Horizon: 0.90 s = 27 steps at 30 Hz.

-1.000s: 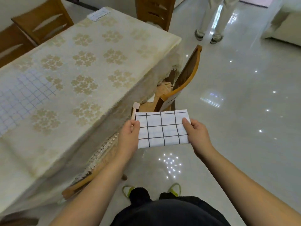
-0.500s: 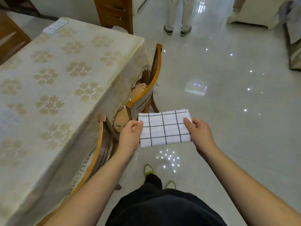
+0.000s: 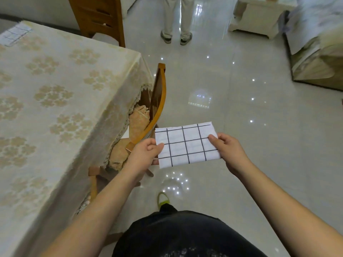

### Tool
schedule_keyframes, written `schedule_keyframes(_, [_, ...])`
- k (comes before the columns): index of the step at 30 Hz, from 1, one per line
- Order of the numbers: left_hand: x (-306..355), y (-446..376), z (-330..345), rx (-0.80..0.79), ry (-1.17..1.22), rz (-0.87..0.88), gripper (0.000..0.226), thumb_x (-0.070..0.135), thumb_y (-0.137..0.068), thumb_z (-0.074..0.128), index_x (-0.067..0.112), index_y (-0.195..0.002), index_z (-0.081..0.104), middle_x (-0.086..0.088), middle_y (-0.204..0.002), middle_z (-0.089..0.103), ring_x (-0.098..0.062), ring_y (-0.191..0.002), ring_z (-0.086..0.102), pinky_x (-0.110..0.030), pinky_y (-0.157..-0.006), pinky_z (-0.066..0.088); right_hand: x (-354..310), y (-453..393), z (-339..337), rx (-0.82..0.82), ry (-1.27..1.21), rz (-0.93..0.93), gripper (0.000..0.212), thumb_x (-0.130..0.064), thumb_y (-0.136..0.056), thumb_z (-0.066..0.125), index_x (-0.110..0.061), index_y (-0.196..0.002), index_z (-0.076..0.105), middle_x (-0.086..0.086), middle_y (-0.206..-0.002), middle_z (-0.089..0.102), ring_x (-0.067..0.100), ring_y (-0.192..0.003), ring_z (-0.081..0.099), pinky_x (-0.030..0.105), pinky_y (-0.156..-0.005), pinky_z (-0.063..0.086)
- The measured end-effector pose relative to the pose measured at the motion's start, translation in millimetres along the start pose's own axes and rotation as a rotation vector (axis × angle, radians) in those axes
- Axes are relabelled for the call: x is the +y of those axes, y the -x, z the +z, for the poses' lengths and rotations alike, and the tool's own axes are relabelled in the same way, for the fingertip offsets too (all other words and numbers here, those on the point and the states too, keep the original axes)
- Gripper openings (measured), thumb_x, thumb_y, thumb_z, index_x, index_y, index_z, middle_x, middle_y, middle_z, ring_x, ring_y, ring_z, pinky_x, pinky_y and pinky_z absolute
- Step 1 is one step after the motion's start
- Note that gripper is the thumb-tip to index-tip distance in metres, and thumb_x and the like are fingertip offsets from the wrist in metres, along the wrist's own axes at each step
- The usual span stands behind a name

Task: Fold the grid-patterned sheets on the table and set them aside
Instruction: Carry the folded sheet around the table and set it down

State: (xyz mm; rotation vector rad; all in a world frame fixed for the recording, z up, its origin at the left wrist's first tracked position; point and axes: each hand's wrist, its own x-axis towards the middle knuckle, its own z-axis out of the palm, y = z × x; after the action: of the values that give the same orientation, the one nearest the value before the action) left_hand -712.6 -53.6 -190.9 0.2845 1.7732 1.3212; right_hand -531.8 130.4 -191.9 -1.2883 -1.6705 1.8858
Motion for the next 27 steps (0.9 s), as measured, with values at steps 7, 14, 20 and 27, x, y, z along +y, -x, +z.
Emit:
schedule_keyframes(7, [30,-36,3,-0.103,-0.015,0.017,0.011,0.019,-0.095,0.059,0.012,-0.104,0.062,-0.004,-0.088,0.076,-0.016,-0.080,0.074,-0.021,-0.060,0.056,-11,-31,-1,0.084,-0.042,0.025,0.022,-0.022,-0.089,0.068,0.000,-0.087,0.065,0.010,-0.082,0.064,0.018,-0.075,0.059,0.034,-0.072,0.045])
schedule_keyframes(14, [54,-75,29,-0.128,-0.076,0.021,0.012,0.016,-0.096,0.057,0.012,-0.103,0.065,-0.004,-0.092,0.076,-0.013,-0.079,0.073,-0.017,-0.060,0.054,-23,-64,-29,0.096,-0.101,0.079,0.012,-0.021,-0.090,0.067,-0.010,-0.086,0.069,0.009,-0.088,0.073,0.018,-0.078,0.065,0.033,-0.075,0.051])
schedule_keyframes(20, [74,-119,77,-0.112,-0.078,-0.004,0.009,0.016,-0.096,0.059,0.011,-0.095,0.066,-0.003,-0.083,0.075,-0.015,-0.075,0.071,-0.025,-0.063,0.057,-29,-115,-74,0.100,-0.122,0.095,0.025,-0.022,-0.090,0.067,0.002,-0.098,0.068,0.013,-0.093,0.073,0.020,-0.081,0.066,0.036,-0.078,0.051])
schedule_keyframes(27, [114,-170,148,-0.039,-0.095,-0.013,0.015,0.016,-0.096,0.058,0.004,-0.098,0.066,-0.004,-0.081,0.071,-0.008,-0.066,0.067,-0.020,-0.057,0.052,-55,-187,-136,0.060,-0.104,0.080,0.012,-0.020,-0.089,0.068,-0.013,-0.080,0.067,0.002,-0.077,0.071,0.013,-0.068,0.064,0.028,-0.065,0.049])
